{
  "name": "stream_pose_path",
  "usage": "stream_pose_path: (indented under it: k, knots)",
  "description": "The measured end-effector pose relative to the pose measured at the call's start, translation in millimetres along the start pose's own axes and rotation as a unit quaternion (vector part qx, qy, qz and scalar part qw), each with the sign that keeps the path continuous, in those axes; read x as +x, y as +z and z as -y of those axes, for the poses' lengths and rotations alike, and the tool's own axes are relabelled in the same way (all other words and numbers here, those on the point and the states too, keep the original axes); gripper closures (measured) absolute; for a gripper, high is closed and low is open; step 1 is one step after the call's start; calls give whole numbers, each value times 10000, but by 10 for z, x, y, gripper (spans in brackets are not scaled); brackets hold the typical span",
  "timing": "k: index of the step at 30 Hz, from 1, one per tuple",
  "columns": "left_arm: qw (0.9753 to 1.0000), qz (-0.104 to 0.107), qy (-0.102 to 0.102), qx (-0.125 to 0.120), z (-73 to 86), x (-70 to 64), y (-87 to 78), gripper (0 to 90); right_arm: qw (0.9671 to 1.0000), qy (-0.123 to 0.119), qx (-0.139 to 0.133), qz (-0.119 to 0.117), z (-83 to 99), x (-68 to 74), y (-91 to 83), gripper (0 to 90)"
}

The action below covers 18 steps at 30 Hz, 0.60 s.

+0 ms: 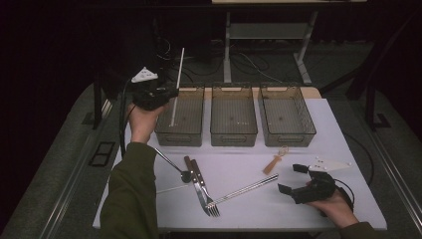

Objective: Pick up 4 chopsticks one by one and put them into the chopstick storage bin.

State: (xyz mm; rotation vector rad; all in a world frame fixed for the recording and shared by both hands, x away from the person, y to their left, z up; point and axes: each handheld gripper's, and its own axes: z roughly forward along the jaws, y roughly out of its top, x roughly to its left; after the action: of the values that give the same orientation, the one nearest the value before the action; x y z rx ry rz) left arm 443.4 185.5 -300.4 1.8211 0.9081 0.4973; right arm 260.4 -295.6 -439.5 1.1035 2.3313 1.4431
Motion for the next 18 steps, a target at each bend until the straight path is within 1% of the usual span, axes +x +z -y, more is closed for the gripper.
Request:
stream_pose_path:
  k: [3,4,5,6,8,10,11,13,15,16,18]
  knots:
    - [9997,-160,-27,162,29,76,89,850,10000,-3,-10,-5,0,-4,-7,5]
    - [9995,-197,-11,264,49,97,120,850,10000,-6,-15,-8,-1,-6,-8,5]
    - [9988,-283,13,402,75,116,152,851,10000,-6,-15,-7,-1,-8,-10,5]
    - [9982,-304,1,516,108,144,178,851,10000,-4,-14,-6,-1,-10,-11,5]
    - [9965,-409,-32,722,184,186,227,851,10000,-5,-12,-4,-2,-12,-14,5]
    - [9953,-429,-125,858,261,218,268,851,10000,11,-29,-2,-3,-9,-19,5]
    - [9945,-479,-146,924,294,230,282,851,10000,11,-30,-4,-3,-9,-21,5]
    - [9929,-488,-157,1075,357,249,313,851,10000,6,-36,1,-2,-10,-24,5]
    - [9902,-557,-149,1275,412,264,341,851,10000,7,-53,-1,-2,-12,-29,5]
    - [9899,-556,-198,1287,438,274,347,851,10000,12,-51,-3,-2,-14,-31,5]
    - [9887,-568,-263,1363,475,300,354,851,10000,19,-56,-10,-1,-16,-32,5]
